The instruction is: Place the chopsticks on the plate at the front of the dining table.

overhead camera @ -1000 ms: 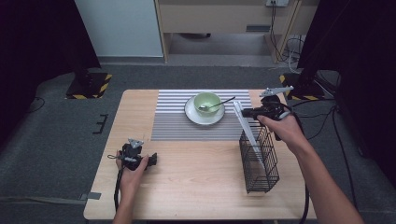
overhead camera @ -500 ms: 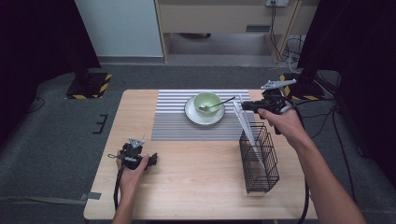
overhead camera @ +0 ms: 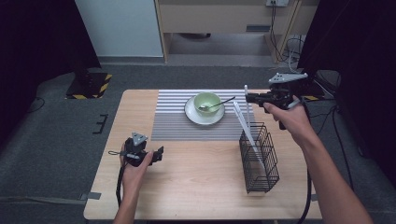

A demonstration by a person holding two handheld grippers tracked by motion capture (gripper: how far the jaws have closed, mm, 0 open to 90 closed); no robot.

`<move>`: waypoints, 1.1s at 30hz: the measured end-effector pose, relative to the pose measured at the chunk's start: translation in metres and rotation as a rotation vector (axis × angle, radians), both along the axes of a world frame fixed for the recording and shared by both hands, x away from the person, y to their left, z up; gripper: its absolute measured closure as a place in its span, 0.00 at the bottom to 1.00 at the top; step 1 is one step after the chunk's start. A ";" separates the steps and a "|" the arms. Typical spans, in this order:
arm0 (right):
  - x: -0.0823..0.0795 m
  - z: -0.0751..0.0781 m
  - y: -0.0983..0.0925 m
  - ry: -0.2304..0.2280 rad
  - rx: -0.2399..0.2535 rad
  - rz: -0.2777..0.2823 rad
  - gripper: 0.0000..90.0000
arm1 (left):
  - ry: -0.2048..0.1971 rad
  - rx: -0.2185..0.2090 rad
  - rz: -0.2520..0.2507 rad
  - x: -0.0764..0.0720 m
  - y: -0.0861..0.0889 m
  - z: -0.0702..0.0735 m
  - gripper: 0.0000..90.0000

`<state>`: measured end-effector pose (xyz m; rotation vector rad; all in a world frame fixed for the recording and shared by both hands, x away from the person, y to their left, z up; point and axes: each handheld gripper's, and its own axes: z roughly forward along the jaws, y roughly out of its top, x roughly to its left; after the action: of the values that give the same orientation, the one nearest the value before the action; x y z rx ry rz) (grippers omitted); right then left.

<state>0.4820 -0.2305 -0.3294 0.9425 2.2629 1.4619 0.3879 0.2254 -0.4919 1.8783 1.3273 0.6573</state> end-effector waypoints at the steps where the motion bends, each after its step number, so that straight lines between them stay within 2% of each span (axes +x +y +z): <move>1: -0.003 0.003 -0.002 -0.019 0.012 0.001 0.93 | -0.001 0.002 -0.002 -0.001 -0.001 0.002 0.05; 8: -0.005 0.002 -0.007 -0.064 0.057 0.009 0.93 | -0.002 0.003 -0.009 -0.003 -0.003 0.002 0.06; 14: -0.005 -0.004 -0.007 -0.065 0.064 0.023 0.93 | 0.003 0.005 -0.021 -0.002 -0.007 -0.002 0.06; 18: -0.002 -0.013 -0.004 -0.037 0.027 0.042 0.93 | 0.017 0.013 -0.034 -0.001 -0.011 -0.005 0.06; 24: 0.003 -0.029 0.005 0.028 -0.061 0.056 0.93 | 0.017 0.023 -0.039 -0.001 -0.012 -0.006 0.06; 29: 0.006 -0.038 0.009 0.056 -0.093 0.054 0.93 | 0.022 0.027 -0.043 -0.001 -0.012 -0.006 0.06; 33: 0.007 -0.041 0.010 0.058 -0.090 0.047 0.94 | 0.021 0.027 -0.043 -0.001 -0.012 -0.006 0.06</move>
<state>0.4888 -0.2201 -0.3700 0.9222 2.3859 1.3549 0.3868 0.2129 -0.4979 1.9341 1.2938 0.6384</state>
